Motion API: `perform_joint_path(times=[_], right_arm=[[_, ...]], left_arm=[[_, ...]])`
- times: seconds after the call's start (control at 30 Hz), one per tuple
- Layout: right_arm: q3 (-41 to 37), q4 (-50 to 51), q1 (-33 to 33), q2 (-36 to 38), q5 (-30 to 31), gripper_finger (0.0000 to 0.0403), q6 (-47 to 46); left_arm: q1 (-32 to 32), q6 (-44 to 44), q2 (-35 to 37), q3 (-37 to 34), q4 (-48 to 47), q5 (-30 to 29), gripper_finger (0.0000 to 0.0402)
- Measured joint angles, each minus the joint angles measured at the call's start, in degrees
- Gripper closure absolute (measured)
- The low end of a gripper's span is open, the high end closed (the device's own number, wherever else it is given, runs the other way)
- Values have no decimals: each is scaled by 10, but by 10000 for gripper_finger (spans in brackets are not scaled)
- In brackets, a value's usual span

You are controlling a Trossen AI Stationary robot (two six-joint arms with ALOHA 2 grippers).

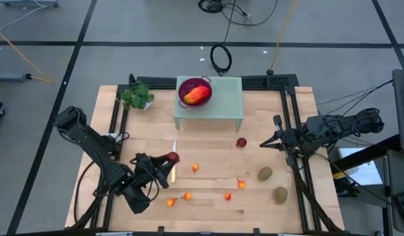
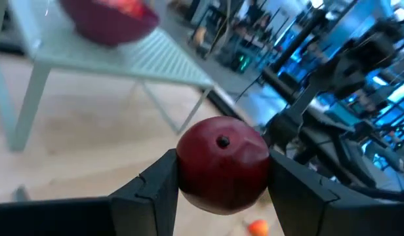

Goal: Pick & Place Fruit
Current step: Put the pomegranate into the strainer bowl on the shelf

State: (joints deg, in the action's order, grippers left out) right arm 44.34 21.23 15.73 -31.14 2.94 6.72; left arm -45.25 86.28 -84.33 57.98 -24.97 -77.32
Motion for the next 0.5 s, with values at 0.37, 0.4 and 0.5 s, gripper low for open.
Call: perform_joint_path(times=[0.37,0.4,0.5], right_arm=[[0,0,0,0,0,399,0],[0,0,0,0,0,399,0],[0,0,0,0,0,399,0]], left_arm=[[26,-222,0,0,195,-2,211],[33,-218,0,0,203,4,211],[66,-179,7,0,213,52,211]])
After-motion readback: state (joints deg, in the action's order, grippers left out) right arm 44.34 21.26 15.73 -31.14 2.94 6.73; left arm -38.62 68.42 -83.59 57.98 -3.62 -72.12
